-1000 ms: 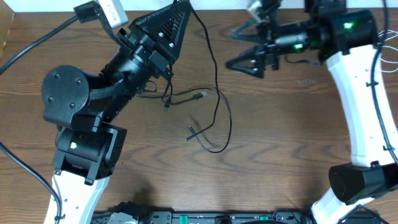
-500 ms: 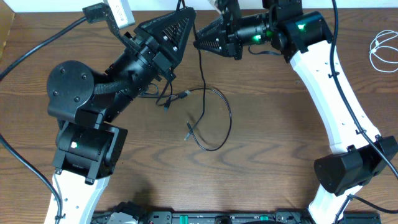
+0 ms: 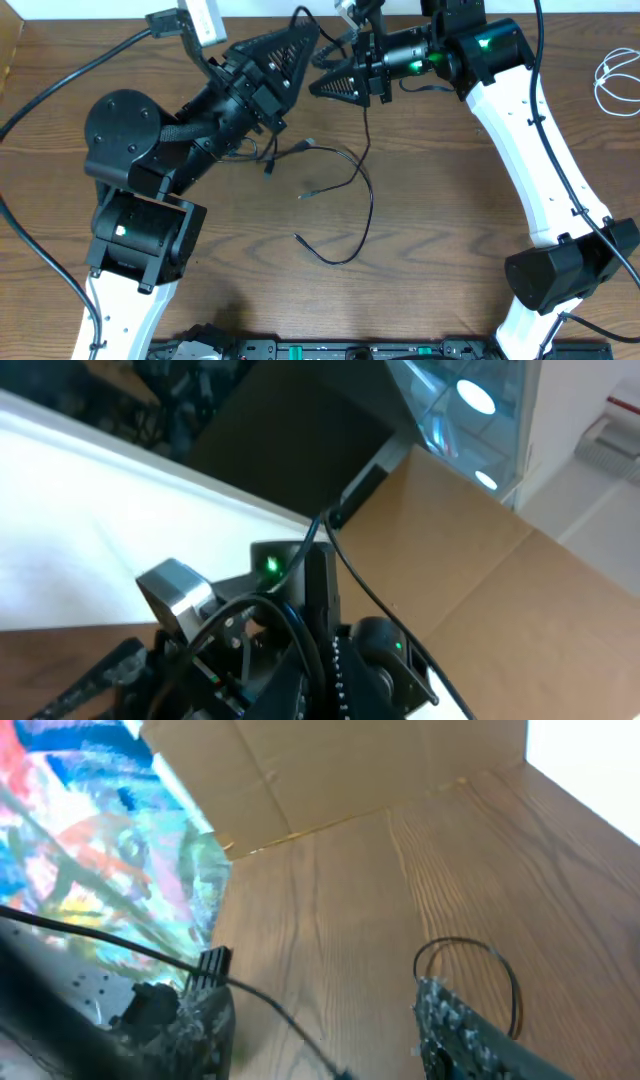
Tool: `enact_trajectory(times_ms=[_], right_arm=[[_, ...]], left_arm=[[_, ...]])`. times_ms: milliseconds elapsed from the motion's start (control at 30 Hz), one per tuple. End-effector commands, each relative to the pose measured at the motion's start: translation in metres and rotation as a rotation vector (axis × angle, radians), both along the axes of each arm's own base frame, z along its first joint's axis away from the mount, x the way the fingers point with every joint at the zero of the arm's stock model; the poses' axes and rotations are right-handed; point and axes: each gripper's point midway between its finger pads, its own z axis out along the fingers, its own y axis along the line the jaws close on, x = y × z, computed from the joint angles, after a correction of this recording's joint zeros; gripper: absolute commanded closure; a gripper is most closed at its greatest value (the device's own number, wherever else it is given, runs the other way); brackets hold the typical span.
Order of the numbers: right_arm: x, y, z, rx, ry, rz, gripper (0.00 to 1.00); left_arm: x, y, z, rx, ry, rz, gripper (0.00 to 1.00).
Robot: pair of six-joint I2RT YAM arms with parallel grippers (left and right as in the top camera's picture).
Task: Untangle cables
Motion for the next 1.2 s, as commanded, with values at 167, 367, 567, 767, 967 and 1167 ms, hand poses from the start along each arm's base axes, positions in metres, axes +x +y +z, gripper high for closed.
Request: enact_trajectory(times_ms=[167,367,567,767,967,1167], right_arm=[[0.018,-0.006,-0.009,-0.081,0.069,-0.139,0.99],[0.053,-0.054,-0.009,-0.131,0.196,-0.389,0.99],[0.085,-0.158,0.024,-0.072,0.321,-0.761,0.99],[0.099,-0.273,0.034,0.007,0.424,-1.045,0.99],[0.092,-0.394,0.019,0.026,0.504,-1.366,0.99],[0.071,-0.441,0.034,0.160,0.539,-1.368,0.99]], left_arm=[[-0.009,-0.009,-0.014,0.044,0.045,-0.081,0.92],[-0.005,-0.010,-0.037,0.110,0.097,-0.072,0.79],[0.009,-0.014,-0.067,0.143,0.209,-0.074,0.57],[0.020,-0.017,-0.096,0.173,0.313,-0.078,0.56],[0.023,-0.018,-0.118,0.240,0.345,-0.084,0.56],[0.024,-0.019,-0.126,0.287,0.335,-0.088,0.56]])
